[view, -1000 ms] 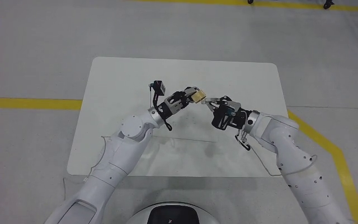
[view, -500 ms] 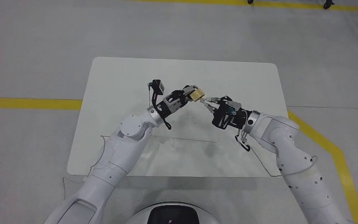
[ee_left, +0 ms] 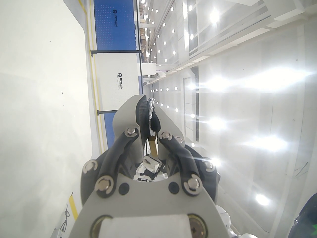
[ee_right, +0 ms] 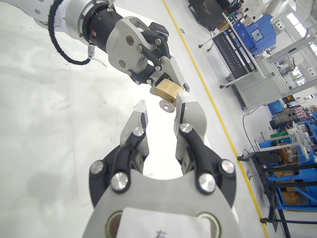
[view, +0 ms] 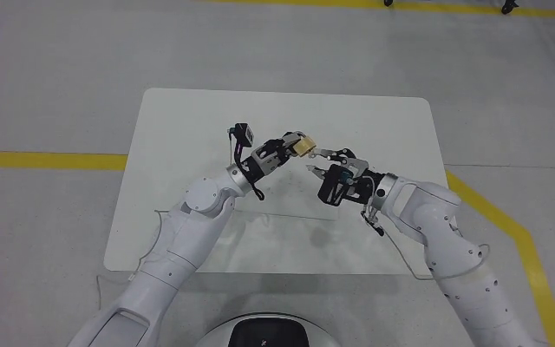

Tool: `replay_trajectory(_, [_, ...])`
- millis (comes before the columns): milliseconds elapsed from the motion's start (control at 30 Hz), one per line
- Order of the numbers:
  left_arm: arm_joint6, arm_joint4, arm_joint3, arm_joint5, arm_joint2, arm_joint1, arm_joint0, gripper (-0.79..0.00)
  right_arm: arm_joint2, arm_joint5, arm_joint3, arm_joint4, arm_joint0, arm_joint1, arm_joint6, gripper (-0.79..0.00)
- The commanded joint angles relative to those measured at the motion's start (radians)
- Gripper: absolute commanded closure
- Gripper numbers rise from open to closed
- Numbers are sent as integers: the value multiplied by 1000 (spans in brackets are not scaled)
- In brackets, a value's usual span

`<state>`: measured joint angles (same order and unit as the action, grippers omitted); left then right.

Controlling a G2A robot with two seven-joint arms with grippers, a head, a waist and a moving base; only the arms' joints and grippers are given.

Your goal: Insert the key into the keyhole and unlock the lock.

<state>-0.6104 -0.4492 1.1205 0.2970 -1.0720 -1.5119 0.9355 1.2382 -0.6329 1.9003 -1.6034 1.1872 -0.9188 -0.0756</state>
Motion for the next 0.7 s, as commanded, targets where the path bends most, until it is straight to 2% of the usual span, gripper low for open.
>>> replay_trajectory(0, [-2, -3, -1, -1, 0, 0, 1, 0, -3, 3, 9, -12, -3, -1, -11, -283])
replay_trajectory(133, [-8, -6, -4, -5, 0, 0, -1, 0, -8, 6, 25, -26, -6, -3, -34, -268])
replay_trajectory(267, [-9, -5, -6, -3, 2, -1, -3, 0, -12, 4, 25, -31, -9, -6, -50, -175])
replay_trajectory(367, [-9, -5, -10, -2, 4, -2, -4, 0, -17, 1, 20, -31, -13, -8, -59, 0])
replay_trajectory(667, [-5, -3, -14, -1, 6, -3, -6, 0, -12, -3, 0, 11, -13, -13, -54, 0])
